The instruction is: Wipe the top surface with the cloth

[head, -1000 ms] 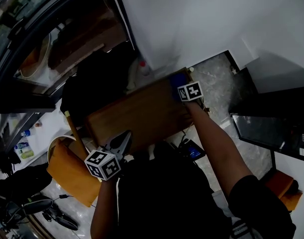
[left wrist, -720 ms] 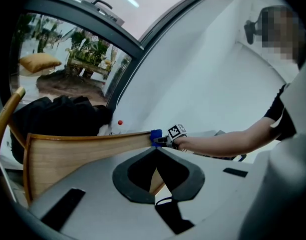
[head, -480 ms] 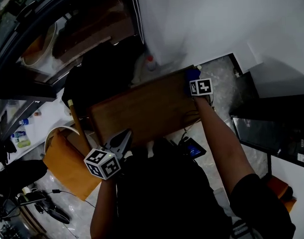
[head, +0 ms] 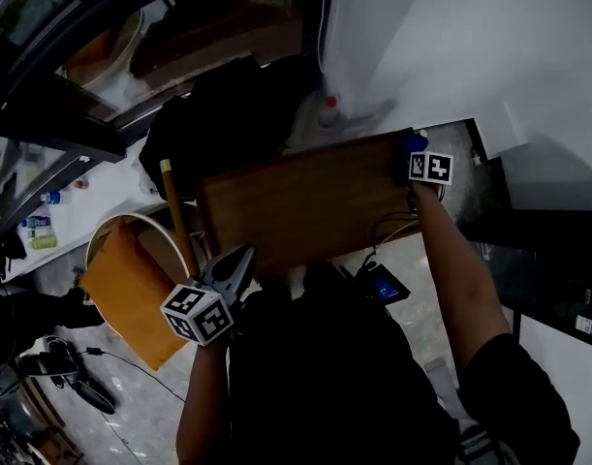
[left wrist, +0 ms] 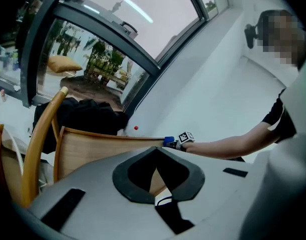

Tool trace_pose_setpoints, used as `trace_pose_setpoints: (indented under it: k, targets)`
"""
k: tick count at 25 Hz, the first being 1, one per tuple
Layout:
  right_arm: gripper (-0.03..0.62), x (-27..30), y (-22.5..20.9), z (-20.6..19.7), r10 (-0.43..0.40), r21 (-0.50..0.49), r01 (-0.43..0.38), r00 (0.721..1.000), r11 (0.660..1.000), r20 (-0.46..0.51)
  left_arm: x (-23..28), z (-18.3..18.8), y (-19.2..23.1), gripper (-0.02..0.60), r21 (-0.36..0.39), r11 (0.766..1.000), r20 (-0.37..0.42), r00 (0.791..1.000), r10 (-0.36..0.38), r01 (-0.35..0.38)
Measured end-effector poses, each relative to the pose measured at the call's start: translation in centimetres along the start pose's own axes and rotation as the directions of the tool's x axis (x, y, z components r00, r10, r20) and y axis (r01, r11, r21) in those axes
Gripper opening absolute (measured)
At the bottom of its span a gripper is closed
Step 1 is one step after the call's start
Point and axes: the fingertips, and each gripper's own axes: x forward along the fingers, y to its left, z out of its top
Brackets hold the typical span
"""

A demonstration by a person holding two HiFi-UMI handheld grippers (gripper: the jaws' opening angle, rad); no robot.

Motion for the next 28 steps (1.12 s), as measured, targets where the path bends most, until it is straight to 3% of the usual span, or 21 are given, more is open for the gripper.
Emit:
trace_pose_setpoints:
  k: [3,7,11,15,22,25,28]
  targets:
    - [0.071,-1.3,4.5,0.3,0.082,-0.015,-0.081,0.995,0.997,0.063,-1.7,-0.2,1.1,0.011,-0.004,1.000,-0.001,1.000,-0.014,0.014]
    - [0.071,-2.5,15.7,-1.3,0.251,-0.035,-0.249,0.963,0.968,0.098,-3.9,0.5,2.5,0.011,0.002,0.999,0.008,0.999,-0.036,0.036]
    - [0.071,-2.6,28.4,-4.0,0.431,-0.052,-0.429,0.901,0.902,0.055,-6.6,0.9,4.1,0.011,0.016,0.999,0.020,0.999,-0.044,0.044]
    - [0.071,-2.1,38.9,-6.9,0.555,-0.087,-0.554,0.832,0.828,-0.018,-8.7,0.9,5.7,0.011,0.012,0.999,0.027,0.999,-0.042,0.042]
    - [0.071,-0.4,51.8,-13.8,0.629,-0.186,-0.664,0.747,0.724,-0.215,-12.2,-0.5,8.7,0.010,0.000,1.000,0.009,1.000,-0.005,0.005]
    - [0.071,0.8,54.3,-15.8,0.652,-0.182,-0.701,0.710,0.690,-0.266,-13.1,-1.6,9.6,0.011,-0.030,1.000,-0.006,1.000,0.004,-0.004]
    - [0.071,1.7,55.2,-17.4,0.638,-0.238,-0.710,0.702,0.663,-0.317,-13.5,-2.5,9.9,0.011,-0.043,0.999,-0.015,1.000,0.000,-0.001]
